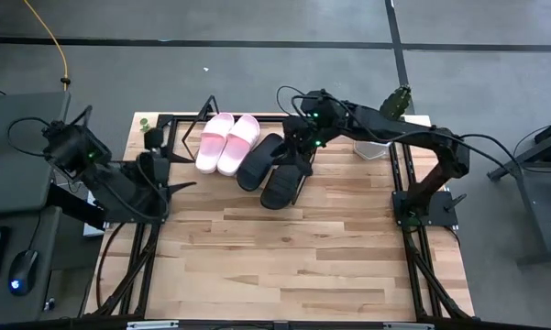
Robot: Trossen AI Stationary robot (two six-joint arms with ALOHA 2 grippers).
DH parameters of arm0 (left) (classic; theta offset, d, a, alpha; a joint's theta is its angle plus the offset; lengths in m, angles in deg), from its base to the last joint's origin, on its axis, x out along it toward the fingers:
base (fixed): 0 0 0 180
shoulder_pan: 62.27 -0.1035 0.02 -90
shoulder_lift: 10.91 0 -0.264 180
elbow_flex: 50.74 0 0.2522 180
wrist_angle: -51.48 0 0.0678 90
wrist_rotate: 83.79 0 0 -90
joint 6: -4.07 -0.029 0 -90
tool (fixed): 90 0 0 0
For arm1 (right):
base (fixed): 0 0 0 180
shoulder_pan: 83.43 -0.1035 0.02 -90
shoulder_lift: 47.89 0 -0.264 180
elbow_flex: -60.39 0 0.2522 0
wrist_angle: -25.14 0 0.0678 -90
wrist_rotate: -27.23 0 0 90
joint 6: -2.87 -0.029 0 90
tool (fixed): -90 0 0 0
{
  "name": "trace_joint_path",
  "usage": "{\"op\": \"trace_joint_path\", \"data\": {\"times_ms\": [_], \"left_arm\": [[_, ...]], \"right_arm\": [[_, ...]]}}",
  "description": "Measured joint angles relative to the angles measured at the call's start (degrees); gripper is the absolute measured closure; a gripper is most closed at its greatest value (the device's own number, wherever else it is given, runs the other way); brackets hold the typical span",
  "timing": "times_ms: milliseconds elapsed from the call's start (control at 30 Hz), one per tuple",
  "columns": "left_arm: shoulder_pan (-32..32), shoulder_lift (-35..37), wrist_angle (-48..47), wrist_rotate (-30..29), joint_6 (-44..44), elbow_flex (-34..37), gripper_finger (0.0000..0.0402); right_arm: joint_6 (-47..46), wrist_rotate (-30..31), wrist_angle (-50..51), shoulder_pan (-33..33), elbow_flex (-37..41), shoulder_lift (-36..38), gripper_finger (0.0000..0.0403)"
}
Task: Pick and place slides into the shelf
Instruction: Return to Home Position
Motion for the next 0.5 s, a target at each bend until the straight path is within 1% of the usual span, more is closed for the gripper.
{"op": "trace_joint_path", "data": {"times_ms": [133,233,333,500], "left_arm": [[-0.02,2.14,0.19,1.93,0.61,0.42,0.0191],[-0.02,4.23,0.29,2.31,1.55,2.09,0.0191],[-0.02,7.29,1.07,2.19,3.1,5.41,0.0191],[-0.02,13.81,5.16,1.16,4.35,13.76,0.0191]], "right_arm": [[1.7,3.09,2.04,-2.01,-0.04,2.49,0.0272],[2.15,4.28,3.45,-3.63,-0.04,3.92,0.0272],[2.17,5.04,3.75,-5.24,-0.04,5.18,0.0272],[4.8,8.89,5.41,-7.31,-0.04,7.02,0.0272]]}}
